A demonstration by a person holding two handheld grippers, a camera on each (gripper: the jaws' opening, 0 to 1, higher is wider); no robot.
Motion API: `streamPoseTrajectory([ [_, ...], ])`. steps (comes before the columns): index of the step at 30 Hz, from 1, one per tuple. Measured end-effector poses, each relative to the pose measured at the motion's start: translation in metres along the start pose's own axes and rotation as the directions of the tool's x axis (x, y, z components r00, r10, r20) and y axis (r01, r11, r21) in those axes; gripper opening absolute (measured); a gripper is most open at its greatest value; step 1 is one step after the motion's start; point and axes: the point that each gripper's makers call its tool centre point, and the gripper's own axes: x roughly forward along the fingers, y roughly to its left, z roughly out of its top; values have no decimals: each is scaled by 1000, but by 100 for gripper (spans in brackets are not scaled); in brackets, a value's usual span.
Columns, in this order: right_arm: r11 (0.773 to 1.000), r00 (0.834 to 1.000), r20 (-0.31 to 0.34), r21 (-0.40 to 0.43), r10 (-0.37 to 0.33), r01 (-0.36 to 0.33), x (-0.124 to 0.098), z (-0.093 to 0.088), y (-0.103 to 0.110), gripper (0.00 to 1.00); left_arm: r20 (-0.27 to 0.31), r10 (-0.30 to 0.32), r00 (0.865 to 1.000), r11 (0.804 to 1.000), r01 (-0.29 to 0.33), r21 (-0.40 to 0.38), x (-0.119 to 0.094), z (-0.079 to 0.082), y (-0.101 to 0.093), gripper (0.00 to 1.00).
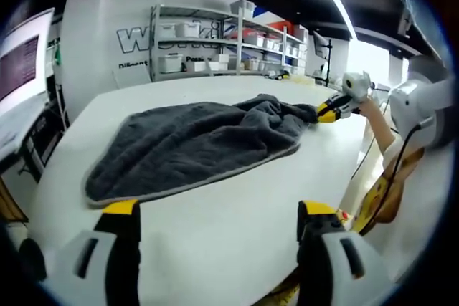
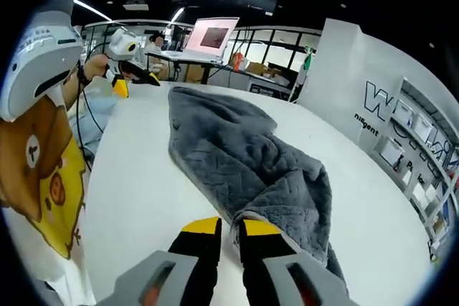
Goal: Fold the towel on the table until its edges align and the towel forms a compact rectangular stack.
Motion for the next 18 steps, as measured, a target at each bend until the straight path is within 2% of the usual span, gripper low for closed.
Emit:
streamPoseTrajectory([
  [5,1000,1000,-5,0,0,0,-5,-2,3,11,-1,0,1000,1000,0,1,-1,0,0,95],
  [18,999,999,-5,7,-53,53,-32,-5,1,15,5,-10,1000,1000,10,5,2,3,-3,95],
])
